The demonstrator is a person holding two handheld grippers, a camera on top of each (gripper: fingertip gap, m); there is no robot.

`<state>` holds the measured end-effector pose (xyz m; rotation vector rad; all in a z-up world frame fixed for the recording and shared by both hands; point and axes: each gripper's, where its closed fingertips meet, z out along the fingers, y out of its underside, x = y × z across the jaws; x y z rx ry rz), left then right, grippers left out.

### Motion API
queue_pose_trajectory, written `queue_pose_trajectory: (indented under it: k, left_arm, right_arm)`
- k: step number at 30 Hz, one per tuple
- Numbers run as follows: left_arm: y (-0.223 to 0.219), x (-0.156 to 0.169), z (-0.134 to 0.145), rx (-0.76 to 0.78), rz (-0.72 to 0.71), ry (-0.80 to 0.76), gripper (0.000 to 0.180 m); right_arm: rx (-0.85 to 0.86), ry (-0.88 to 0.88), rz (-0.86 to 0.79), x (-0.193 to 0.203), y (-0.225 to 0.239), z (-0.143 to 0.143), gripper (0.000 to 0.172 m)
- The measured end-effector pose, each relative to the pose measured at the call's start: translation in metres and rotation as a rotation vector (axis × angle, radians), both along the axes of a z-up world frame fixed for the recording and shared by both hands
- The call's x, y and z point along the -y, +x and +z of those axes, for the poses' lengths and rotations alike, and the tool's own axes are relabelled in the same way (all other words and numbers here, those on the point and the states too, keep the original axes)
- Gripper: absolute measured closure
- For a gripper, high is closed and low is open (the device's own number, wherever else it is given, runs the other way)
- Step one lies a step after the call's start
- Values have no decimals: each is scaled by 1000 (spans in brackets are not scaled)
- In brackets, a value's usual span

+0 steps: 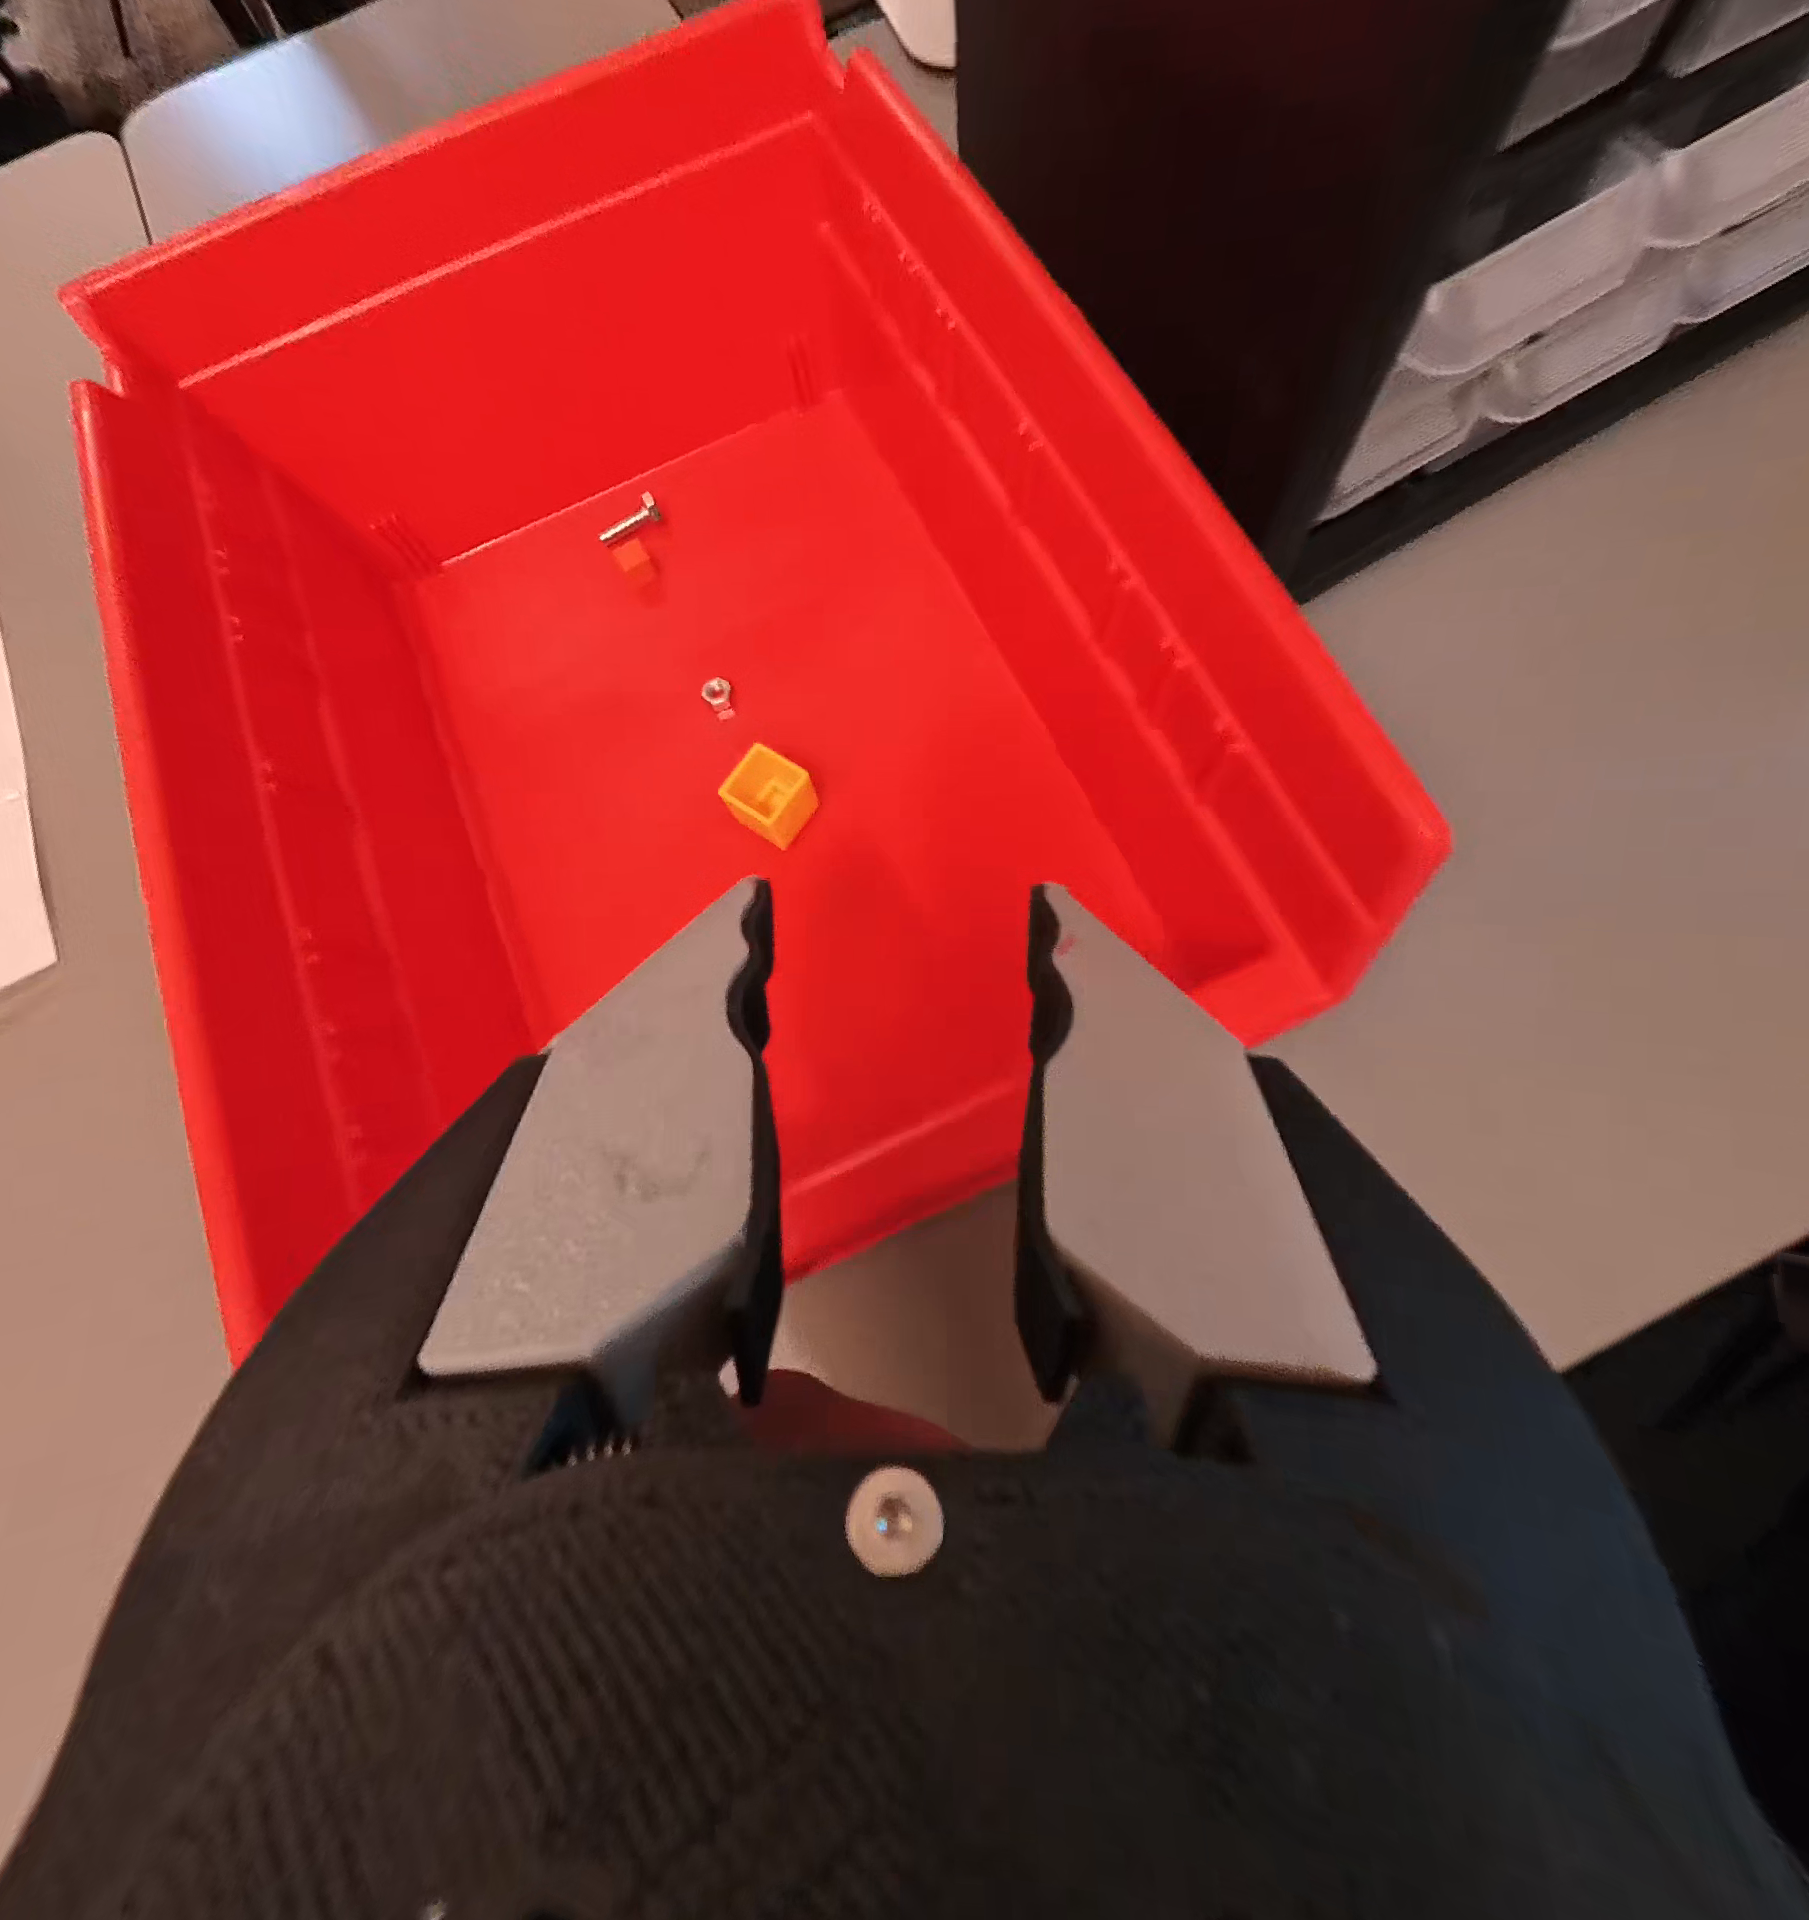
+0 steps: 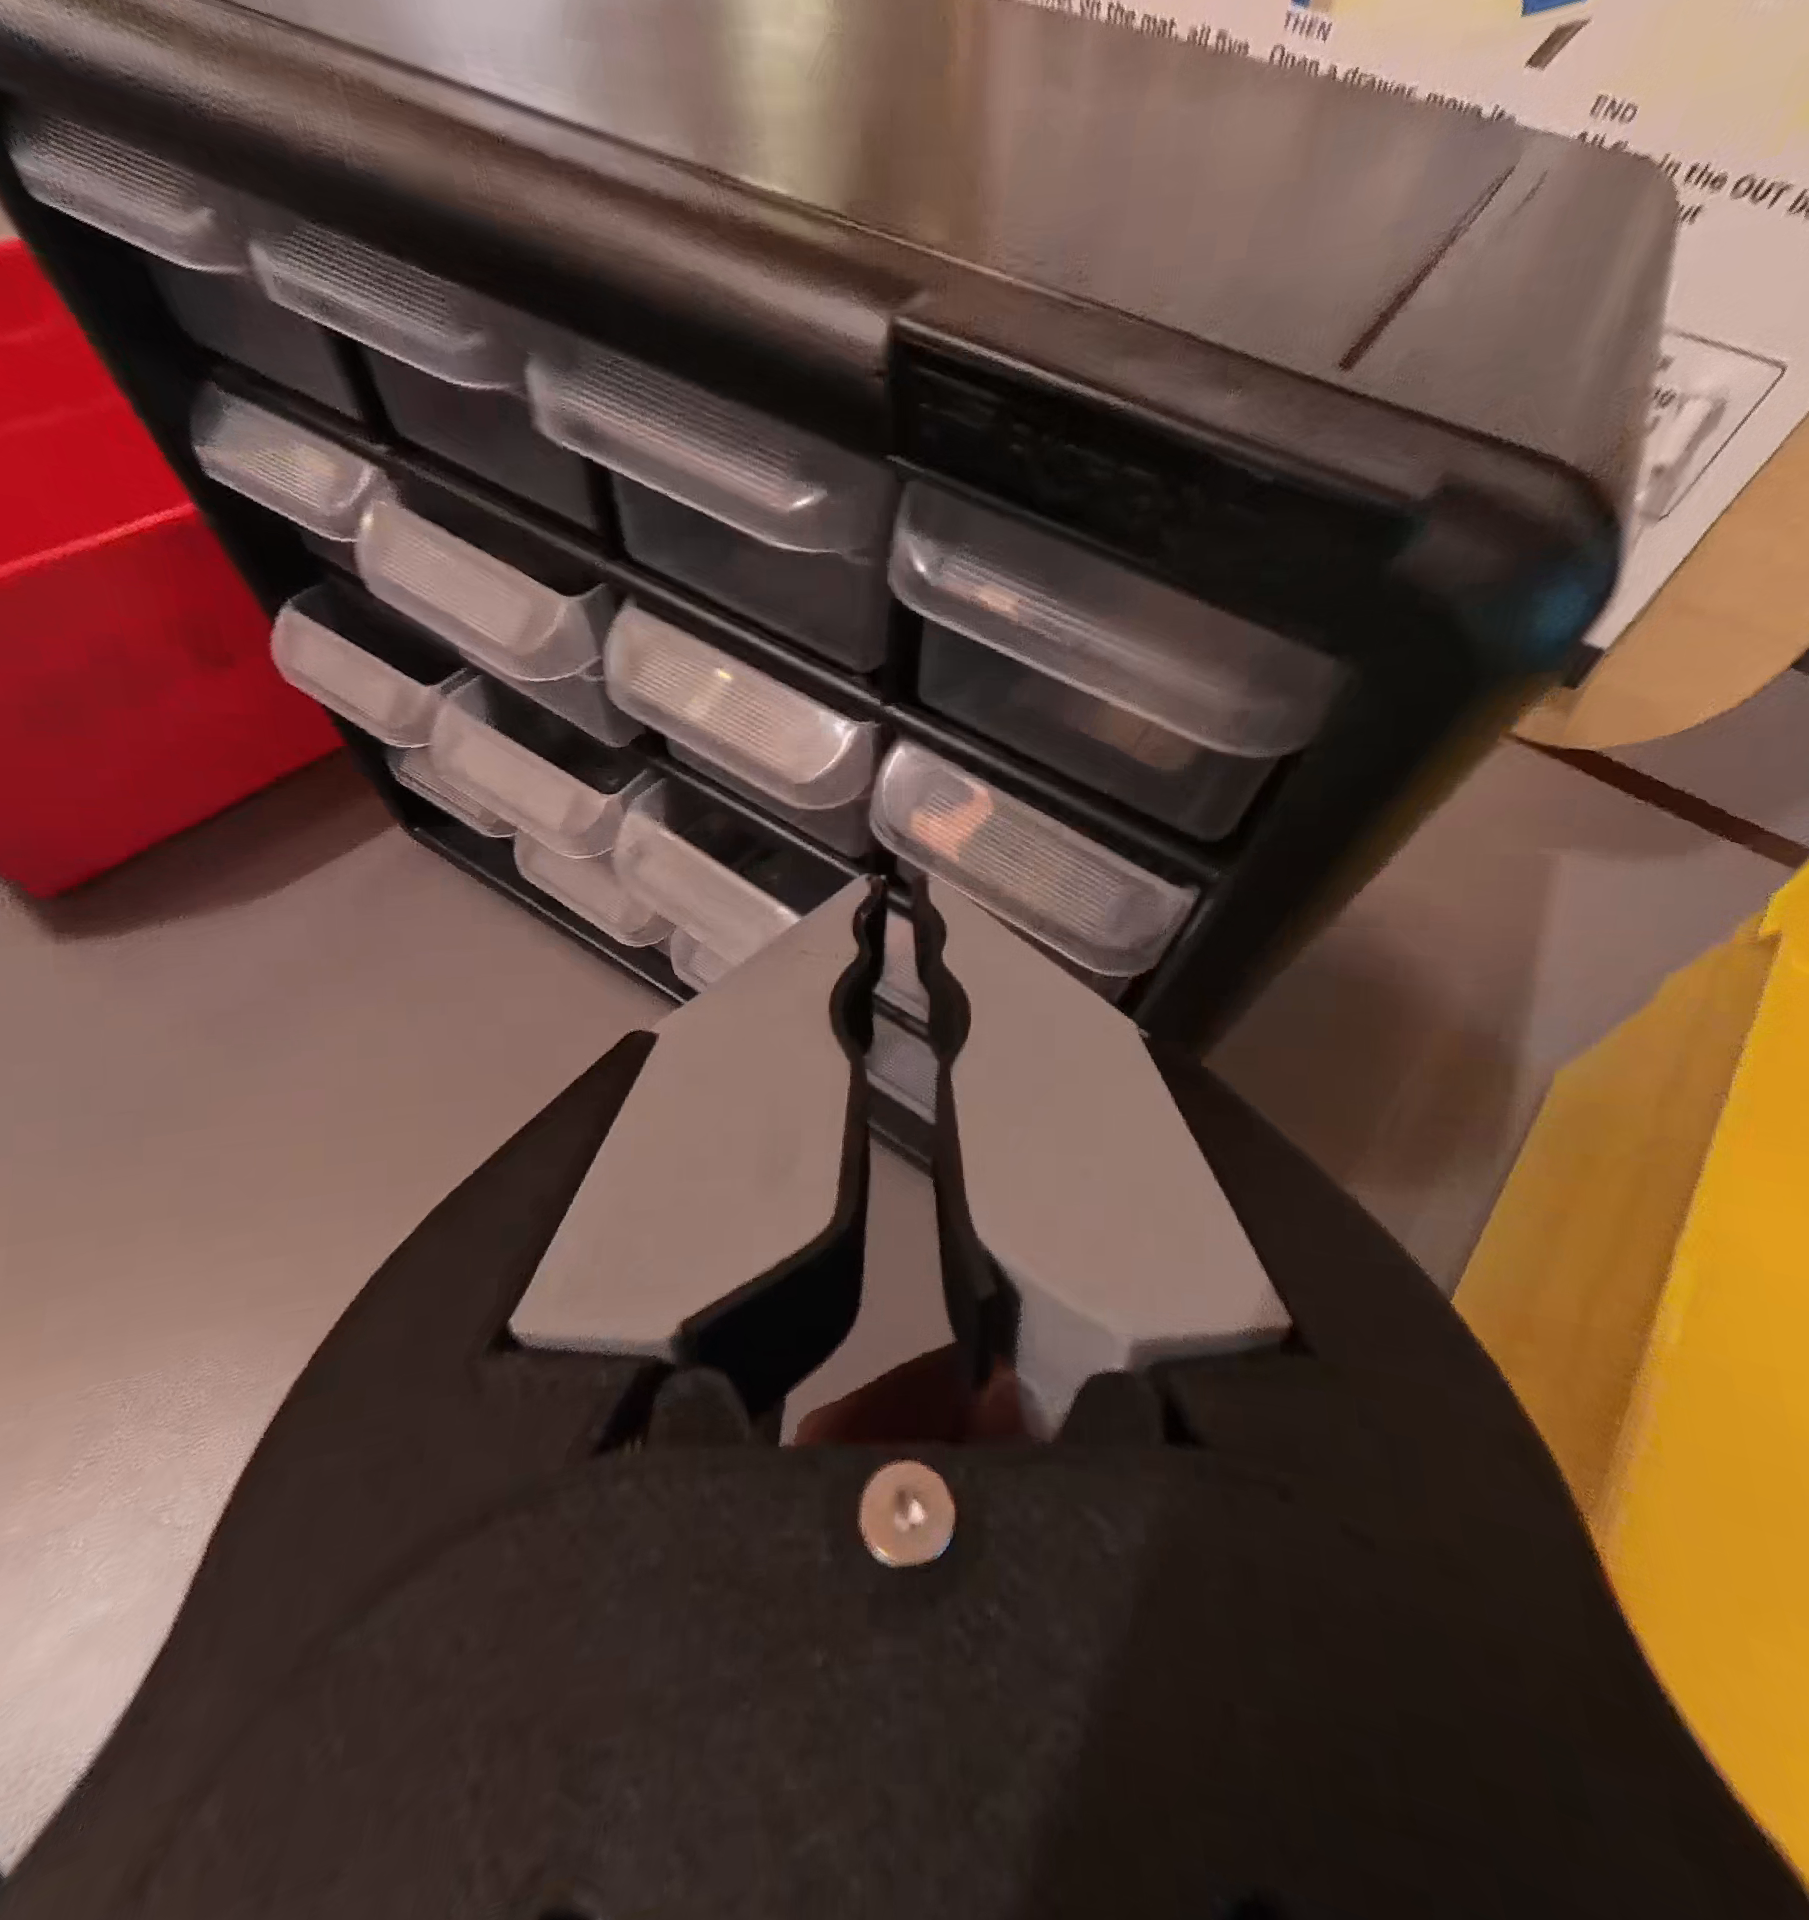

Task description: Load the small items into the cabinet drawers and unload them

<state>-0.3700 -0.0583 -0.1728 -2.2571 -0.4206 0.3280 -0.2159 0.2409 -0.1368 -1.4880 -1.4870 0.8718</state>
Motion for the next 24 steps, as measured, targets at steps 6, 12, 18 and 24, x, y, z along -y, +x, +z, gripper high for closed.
queue_pose_trajectory:
  k: [6,12,18,24]
  left_arm:
    - [-41,-22,-33,-31,-89,-264,132]
    - [-64,-32,-68,-40,-230,-510,123]
    - [-75,-35,-84,-15,-280,-649,160]
    - [-87,-22,-64,-161,-235,-715,161]
  right_arm:
    - [23,-75,63,11,0,-11,163]
    - [24,-24,146,37,37,-24,152]
    - [-7,-90,193,54,68,-23,146]
    - [-15,-201,268,77,90,-30,146]
